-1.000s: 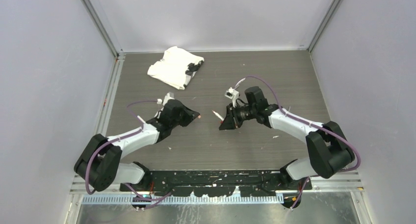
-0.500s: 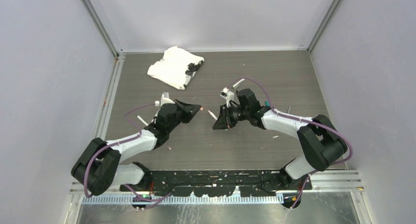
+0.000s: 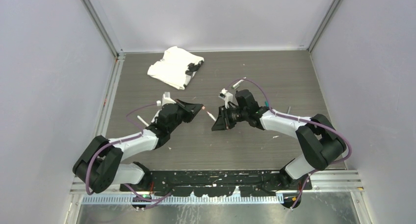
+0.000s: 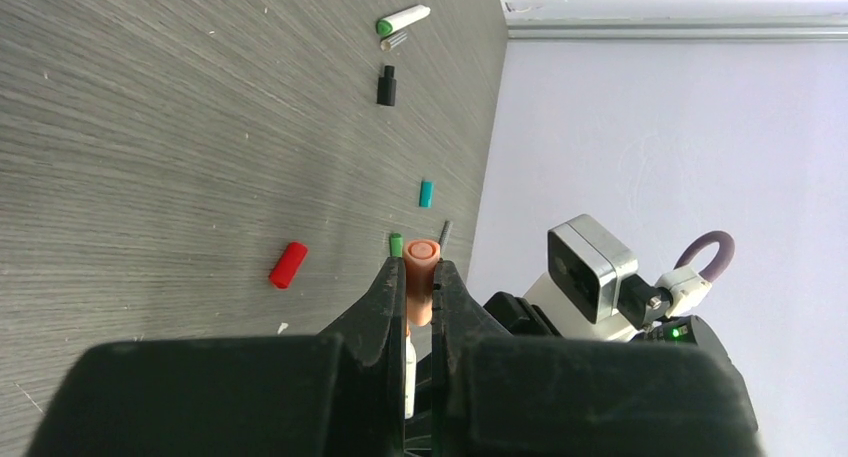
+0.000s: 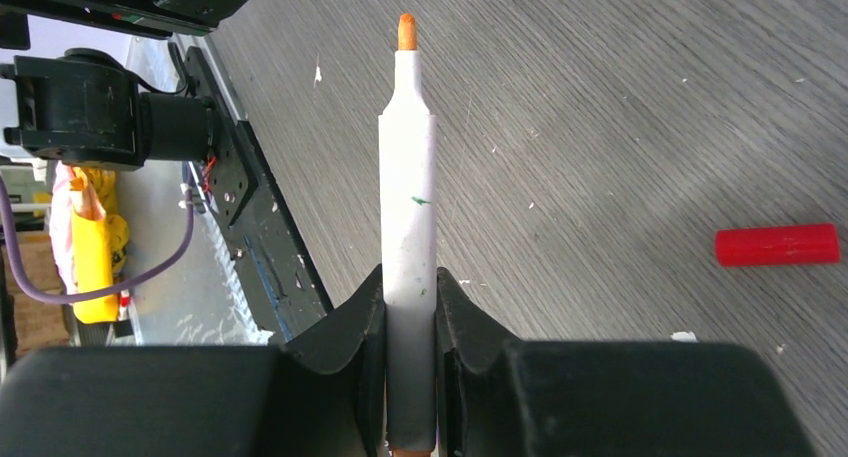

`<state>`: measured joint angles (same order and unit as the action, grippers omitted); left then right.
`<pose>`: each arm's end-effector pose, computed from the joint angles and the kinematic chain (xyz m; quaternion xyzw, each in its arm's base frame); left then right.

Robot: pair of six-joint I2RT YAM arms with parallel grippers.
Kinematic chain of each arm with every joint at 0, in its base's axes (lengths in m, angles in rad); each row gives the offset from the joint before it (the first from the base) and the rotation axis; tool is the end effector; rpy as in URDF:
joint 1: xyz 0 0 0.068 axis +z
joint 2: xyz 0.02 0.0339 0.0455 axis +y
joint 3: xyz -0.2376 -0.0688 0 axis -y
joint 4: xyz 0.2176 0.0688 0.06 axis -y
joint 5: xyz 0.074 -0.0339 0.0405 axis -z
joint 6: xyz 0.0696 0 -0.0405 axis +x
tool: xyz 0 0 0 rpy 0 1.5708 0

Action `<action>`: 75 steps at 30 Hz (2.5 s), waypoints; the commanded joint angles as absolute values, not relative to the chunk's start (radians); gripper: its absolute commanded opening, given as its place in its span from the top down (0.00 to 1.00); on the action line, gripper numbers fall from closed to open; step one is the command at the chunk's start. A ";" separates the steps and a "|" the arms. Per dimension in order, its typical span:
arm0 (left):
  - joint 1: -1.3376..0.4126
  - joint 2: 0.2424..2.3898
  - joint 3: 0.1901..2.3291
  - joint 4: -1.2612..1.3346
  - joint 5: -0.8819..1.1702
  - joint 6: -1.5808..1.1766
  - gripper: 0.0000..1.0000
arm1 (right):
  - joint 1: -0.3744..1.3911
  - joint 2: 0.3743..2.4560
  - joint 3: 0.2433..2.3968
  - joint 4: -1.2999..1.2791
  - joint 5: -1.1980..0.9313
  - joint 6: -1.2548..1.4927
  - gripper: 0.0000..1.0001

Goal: Insert the pens into the pen caps
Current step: Insert the pen cap onto the pen.

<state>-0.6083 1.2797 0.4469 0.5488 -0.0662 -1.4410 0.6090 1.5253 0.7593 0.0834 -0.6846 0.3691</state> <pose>0.2327 -0.1564 0.1803 -0.3415 0.7233 -0.4986 0.3340 0.2265 0.2116 0.1626 -0.2450 0.8272 0.4577 0.2149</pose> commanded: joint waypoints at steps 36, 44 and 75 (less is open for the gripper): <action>-0.681 1.366 0.450 0.678 -0.058 -1.471 0.99 | 0.597 1.495 0.808 0.095 -0.631 0.356 0.99; -0.727 1.393 0.466 0.673 -0.074 -1.479 0.99 | 0.597 1.478 0.822 0.055 -0.582 0.295 0.99; -0.900 1.352 0.843 0.205 -0.129 -1.279 0.90 | 0.588 1.210 0.818 -0.007 -0.371 -0.021 0.99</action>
